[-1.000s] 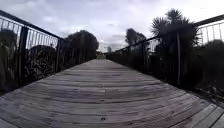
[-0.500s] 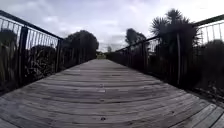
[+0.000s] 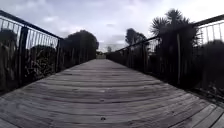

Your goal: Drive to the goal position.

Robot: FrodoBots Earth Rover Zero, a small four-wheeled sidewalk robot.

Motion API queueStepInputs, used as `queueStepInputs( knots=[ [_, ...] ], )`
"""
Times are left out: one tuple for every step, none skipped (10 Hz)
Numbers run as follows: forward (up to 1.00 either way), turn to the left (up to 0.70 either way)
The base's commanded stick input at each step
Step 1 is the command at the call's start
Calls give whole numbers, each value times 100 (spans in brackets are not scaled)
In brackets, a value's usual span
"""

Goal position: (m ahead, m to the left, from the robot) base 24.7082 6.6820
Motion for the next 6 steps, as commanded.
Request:
queueStepInputs(
  knots=[
    [7,0],
    [7,0],
    [7,0],
    [7,0],
    [7,0],
    [7,0]
  ],
)
